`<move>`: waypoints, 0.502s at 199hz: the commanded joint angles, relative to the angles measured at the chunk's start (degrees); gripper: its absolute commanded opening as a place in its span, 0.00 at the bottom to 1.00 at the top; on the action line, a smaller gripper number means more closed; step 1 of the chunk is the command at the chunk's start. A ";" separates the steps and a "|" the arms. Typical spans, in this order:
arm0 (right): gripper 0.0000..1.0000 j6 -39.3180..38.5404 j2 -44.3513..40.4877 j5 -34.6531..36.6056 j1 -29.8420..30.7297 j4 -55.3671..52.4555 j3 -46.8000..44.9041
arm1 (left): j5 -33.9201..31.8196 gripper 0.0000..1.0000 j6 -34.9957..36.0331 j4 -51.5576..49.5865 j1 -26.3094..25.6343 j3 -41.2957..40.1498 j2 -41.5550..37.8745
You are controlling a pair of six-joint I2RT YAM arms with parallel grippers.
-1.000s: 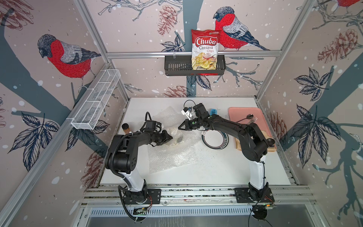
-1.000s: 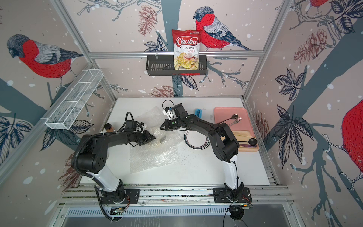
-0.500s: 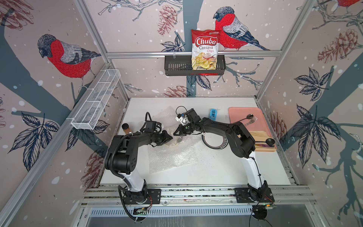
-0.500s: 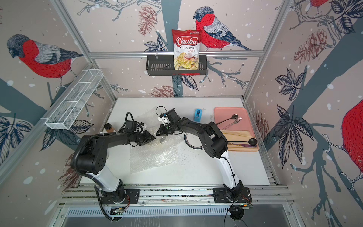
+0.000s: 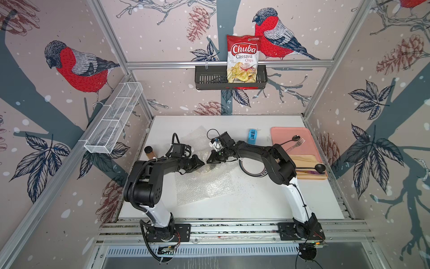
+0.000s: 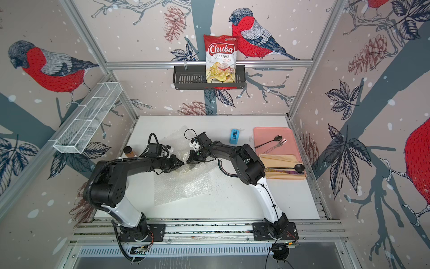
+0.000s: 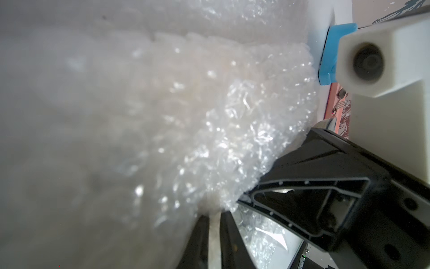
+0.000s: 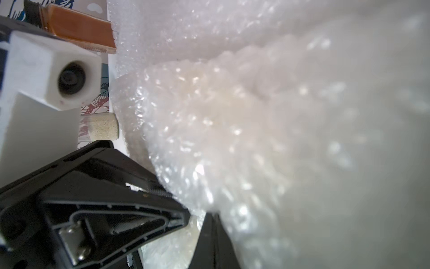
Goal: Wrap dinner plates in bubble wrap
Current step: Stick the tape on the bubble wrap.
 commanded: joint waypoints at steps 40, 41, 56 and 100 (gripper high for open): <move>0.01 -2.08 1.07 10.25 0.58 -7.86 -0.29 | -3.01 0.22 -0.14 -9.63 0.22 3.43 -4.00; 0.01 -2.08 1.07 10.25 0.60 -7.83 -0.28 | -2.98 0.22 -0.14 -9.76 0.18 3.62 -4.08; 0.01 -1.98 0.99 10.12 0.63 -7.55 -0.61 | -2.99 0.23 -0.65 -10.90 0.22 5.77 -5.02; 0.01 -1.82 0.72 9.95 0.70 -7.28 -0.38 | 2.35 0.14 -4.99 -6.64 -0.37 8.26 -3.47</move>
